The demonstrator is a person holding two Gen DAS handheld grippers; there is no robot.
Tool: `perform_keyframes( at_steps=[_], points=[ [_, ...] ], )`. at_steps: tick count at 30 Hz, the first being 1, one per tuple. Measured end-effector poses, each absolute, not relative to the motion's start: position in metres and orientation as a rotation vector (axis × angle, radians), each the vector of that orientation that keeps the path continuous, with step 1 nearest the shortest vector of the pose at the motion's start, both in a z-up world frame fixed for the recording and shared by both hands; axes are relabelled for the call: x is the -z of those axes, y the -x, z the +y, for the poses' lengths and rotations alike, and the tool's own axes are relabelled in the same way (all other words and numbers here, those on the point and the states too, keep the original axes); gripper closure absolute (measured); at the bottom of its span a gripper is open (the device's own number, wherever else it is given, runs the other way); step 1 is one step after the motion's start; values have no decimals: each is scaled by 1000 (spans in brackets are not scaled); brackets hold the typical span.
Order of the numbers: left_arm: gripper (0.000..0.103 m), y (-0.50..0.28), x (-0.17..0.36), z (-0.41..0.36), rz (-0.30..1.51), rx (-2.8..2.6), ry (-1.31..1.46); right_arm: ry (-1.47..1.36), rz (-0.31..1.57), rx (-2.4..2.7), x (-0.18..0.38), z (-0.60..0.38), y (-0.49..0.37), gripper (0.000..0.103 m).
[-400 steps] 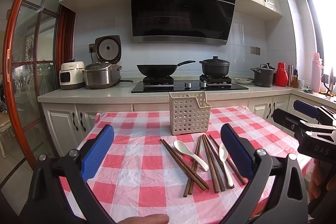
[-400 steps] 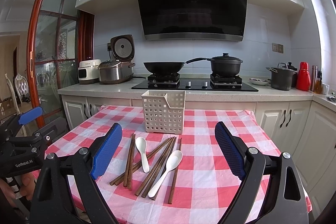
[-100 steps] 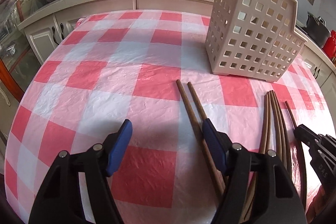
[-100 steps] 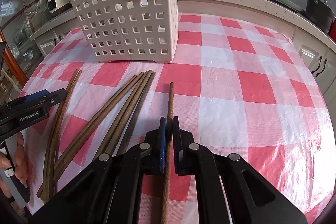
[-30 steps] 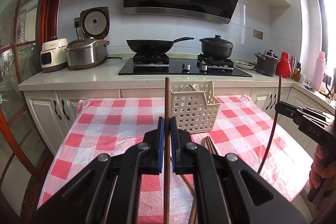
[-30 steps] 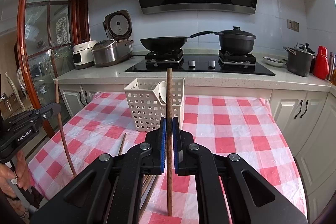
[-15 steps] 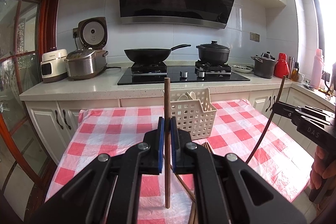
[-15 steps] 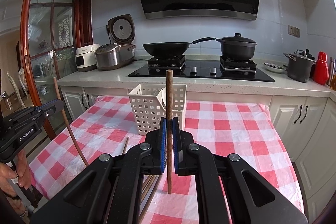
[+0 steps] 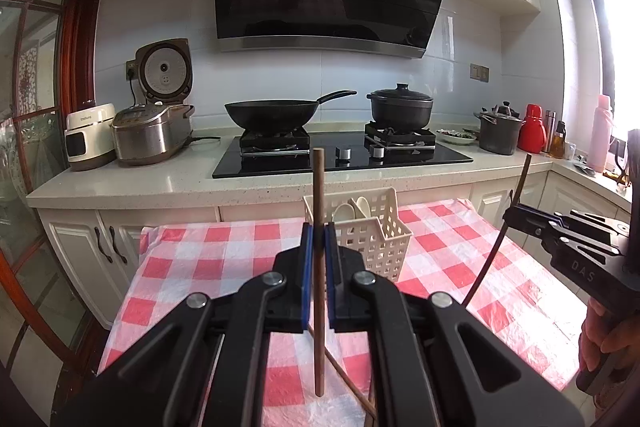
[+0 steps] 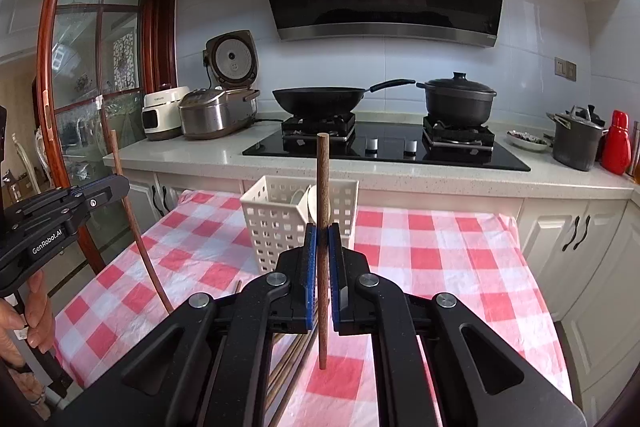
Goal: Organize utensils
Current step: 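Lift both chopsticks upright and carry them over the basket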
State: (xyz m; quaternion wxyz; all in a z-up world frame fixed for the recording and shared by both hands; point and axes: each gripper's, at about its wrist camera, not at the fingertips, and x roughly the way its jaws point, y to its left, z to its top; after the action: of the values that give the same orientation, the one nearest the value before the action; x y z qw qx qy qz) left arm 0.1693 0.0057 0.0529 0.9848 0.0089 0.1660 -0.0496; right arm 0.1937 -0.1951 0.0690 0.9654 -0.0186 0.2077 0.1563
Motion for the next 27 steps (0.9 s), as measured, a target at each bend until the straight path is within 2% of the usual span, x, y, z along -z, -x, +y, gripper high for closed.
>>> perform_keyframes(
  at_steps=[27],
  points=[
    [97, -318, -187, 3, 226, 116, -9, -5, 342, -325, -143, -184, -324, 97]
  ],
)
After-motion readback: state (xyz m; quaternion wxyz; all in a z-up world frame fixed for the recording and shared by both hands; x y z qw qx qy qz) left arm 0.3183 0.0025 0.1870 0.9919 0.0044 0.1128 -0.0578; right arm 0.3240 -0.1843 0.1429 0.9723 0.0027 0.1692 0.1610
